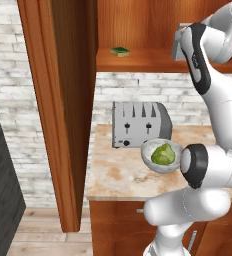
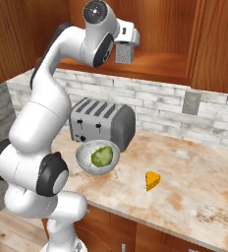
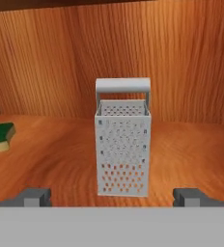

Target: Pick the cheese from the fridge and the cheese grater from the cabinet and place them next to the salad bowl.

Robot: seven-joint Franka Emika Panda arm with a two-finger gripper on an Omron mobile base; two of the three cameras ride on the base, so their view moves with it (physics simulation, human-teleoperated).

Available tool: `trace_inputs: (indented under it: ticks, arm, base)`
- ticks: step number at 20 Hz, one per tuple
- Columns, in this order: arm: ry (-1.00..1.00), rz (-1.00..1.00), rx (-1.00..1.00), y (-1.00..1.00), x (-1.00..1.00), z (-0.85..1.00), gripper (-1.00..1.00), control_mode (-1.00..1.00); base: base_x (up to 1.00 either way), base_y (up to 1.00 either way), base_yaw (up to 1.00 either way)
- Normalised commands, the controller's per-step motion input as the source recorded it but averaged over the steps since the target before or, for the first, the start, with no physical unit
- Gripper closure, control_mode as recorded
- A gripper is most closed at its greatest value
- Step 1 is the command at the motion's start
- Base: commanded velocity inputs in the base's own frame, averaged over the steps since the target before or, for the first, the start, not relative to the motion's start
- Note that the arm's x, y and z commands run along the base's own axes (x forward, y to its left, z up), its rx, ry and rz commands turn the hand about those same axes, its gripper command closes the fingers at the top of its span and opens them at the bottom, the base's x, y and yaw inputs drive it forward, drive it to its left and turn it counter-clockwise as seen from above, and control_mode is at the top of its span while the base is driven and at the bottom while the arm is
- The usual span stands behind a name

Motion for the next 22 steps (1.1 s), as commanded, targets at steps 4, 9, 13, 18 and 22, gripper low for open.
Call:
trace_inputs:
  ticks: [4, 9, 13, 18, 22]
  arm:
    - [0.00, 0.00, 0.02, -0.05, 0.40, 0.06, -1.00, -1.00]
    - [0.00, 0.00, 0.00, 0.00, 0.34, 0.00, -1.00, -1.00]
    - [0.00, 0.00, 0.00, 0.00, 0.31, 0.00, -1.00, -1.00]
    - [0.00, 0.00, -0.01, 0.00, 0.33, 0.00, -1.00, -1.00]
    - [0.00, 0.00, 0.00, -0.01, 0.28, 0.00, -1.00, -1.00]
  base:
    - [0.00, 0.00, 0.00]
    - [0.00, 0.00, 0.00]
    - [0.00, 0.00, 0.00]
    - [0.00, 0.00, 0.00]
    - [0.00, 0.00, 0.00]
